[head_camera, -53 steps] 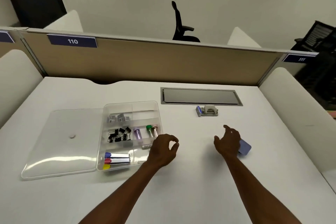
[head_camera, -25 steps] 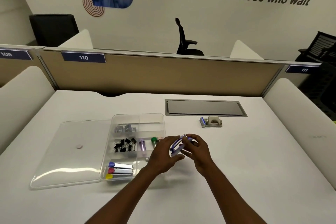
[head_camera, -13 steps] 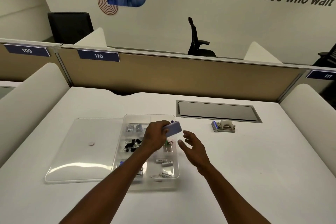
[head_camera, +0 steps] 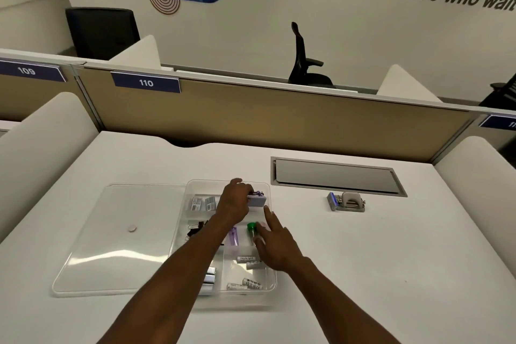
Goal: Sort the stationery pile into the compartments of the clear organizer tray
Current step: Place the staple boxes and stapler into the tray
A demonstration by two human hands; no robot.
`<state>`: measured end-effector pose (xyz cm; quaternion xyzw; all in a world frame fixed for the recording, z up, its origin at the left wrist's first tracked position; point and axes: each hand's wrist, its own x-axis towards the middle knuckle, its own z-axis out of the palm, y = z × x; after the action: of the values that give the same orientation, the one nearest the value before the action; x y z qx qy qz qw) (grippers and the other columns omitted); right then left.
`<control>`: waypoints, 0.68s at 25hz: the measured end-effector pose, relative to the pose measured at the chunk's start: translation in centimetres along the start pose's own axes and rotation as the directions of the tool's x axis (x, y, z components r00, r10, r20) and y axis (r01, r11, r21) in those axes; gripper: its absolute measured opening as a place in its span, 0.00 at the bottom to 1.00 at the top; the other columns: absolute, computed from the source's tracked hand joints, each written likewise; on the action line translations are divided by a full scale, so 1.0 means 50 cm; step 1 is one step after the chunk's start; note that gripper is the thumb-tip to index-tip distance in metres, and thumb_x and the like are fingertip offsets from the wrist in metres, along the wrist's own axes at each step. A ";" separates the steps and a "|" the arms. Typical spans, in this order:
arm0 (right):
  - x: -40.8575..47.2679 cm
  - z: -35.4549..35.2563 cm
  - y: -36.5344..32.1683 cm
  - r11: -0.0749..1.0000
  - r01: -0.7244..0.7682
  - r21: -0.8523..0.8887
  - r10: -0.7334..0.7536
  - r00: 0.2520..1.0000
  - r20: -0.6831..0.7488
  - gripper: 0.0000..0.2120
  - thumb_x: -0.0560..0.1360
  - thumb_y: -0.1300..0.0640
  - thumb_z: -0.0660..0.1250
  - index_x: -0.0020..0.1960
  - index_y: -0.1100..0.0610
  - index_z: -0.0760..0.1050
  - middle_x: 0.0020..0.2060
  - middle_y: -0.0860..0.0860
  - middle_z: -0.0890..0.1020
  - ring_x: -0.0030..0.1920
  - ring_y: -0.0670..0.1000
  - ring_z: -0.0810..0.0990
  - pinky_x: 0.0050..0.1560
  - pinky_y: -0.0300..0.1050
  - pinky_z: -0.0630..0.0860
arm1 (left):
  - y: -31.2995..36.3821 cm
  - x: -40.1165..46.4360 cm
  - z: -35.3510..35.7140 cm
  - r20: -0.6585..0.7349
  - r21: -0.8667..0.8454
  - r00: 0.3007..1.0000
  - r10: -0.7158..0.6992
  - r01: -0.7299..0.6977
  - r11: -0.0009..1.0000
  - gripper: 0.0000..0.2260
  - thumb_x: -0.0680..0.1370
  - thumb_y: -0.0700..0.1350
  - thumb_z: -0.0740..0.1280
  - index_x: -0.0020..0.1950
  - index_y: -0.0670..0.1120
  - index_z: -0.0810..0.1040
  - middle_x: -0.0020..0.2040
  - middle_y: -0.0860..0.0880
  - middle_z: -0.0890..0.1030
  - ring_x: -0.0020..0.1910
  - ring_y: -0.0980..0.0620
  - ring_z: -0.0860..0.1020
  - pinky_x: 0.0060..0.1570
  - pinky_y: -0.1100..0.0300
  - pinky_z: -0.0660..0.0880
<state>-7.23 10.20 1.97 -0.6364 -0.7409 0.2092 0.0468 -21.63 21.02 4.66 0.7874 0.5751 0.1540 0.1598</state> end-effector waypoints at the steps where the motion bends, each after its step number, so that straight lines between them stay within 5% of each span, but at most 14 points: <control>1: -0.001 0.003 0.005 1.000 0.009 -0.008 -0.009 1.000 -0.003 0.25 0.81 0.42 0.47 0.75 0.50 0.64 0.80 0.50 0.43 0.80 0.55 0.48 0.75 0.61 0.59 | -0.003 0.005 0.009 -0.003 0.060 1.000 0.004 -0.004 0.998 0.15 0.70 0.40 0.73 0.56 0.46 0.82 0.53 0.45 0.82 0.60 0.46 0.73 0.57 0.55 0.71; 6: -0.004 0.002 0.009 1.000 0.029 -0.002 -0.029 1.000 0.006 0.23 0.83 0.44 0.50 0.76 0.48 0.62 0.80 0.48 0.39 0.80 0.53 0.43 0.76 0.62 0.54 | -0.007 0.026 0.032 0.028 0.246 0.999 0.047 -0.052 0.968 0.11 0.73 0.41 0.69 0.55 0.46 0.80 0.52 0.47 0.81 0.56 0.46 0.73 0.52 0.54 0.68; 17: -0.006 -0.002 0.012 1.000 0.017 0.024 -0.018 0.999 0.049 0.24 0.83 0.43 0.49 0.77 0.47 0.62 0.79 0.47 0.38 0.80 0.51 0.42 0.77 0.61 0.51 | -0.012 0.036 0.037 -0.016 0.362 0.996 0.087 -0.075 0.929 0.09 0.74 0.41 0.70 0.53 0.46 0.79 0.52 0.45 0.81 0.53 0.45 0.76 0.52 0.52 0.70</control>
<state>-6.62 10.00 1.89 -0.6239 -0.7450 0.2331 0.0378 -20.86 22.77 2.84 0.8238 0.5631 0.0646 -0.0028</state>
